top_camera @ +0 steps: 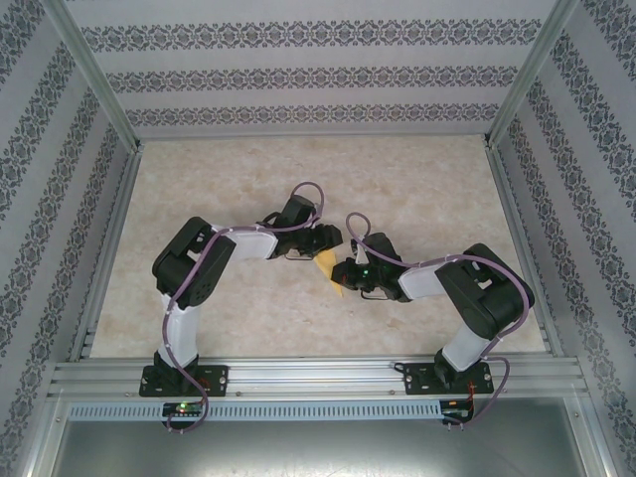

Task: Fold a paper plane with a square sheet of paper (pick it up from the middle)
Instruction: Fold the wing for the fifth time at the center of the table.

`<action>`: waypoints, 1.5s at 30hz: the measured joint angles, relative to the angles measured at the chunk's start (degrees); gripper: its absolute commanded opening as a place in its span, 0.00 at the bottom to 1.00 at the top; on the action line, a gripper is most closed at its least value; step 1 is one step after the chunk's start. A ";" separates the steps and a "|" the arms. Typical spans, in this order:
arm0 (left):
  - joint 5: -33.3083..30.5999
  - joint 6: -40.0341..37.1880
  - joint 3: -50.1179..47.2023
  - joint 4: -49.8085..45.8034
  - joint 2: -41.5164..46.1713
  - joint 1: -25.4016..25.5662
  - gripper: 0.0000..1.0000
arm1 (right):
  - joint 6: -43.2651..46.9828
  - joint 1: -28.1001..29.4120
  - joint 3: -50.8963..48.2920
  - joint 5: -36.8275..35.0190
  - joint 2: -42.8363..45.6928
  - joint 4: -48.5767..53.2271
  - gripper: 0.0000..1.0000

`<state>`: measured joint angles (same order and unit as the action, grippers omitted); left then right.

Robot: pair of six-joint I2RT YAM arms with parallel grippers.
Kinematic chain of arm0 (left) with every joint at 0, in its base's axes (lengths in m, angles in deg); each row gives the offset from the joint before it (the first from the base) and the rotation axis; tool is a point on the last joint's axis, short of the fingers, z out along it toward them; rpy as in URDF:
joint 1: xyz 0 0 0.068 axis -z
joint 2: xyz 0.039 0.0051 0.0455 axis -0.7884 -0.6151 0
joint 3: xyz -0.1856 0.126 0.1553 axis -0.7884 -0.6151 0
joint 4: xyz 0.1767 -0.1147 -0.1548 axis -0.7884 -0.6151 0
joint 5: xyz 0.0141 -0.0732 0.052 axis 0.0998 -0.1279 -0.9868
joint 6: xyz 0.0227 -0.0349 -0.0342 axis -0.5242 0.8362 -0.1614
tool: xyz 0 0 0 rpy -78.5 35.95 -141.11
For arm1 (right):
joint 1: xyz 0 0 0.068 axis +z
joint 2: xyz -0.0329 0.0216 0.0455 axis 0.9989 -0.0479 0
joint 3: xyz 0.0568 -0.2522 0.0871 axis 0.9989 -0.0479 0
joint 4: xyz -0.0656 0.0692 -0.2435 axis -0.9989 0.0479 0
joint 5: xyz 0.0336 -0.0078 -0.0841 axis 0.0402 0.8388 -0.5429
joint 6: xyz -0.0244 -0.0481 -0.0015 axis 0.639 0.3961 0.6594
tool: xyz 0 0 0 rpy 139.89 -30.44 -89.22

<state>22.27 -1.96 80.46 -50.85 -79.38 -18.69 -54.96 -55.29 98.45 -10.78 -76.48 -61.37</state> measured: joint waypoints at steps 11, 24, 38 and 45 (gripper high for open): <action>0.59 0.44 -4.57 2.08 2.62 -1.25 0.46 | 0.02 0.00 0.55 0.68 -0.76 -0.15 0.01; 0.42 0.46 -8.31 7.54 3.48 -1.62 0.41 | 3.69 2.82 5.09 -0.61 1.81 9.99 0.04; 1.57 0.15 -9.53 10.01 3.63 -2.03 0.42 | 4.90 3.45 9.11 1.09 -3.72 10.88 0.03; 1.95 -0.68 -9.03 8.26 4.20 -2.27 0.47 | 2.29 3.45 6.58 2.40 -4.39 4.13 0.01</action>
<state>24.22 -2.64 71.43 -42.59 -75.19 -20.97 -52.66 -51.83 105.03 -8.37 -80.87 -57.23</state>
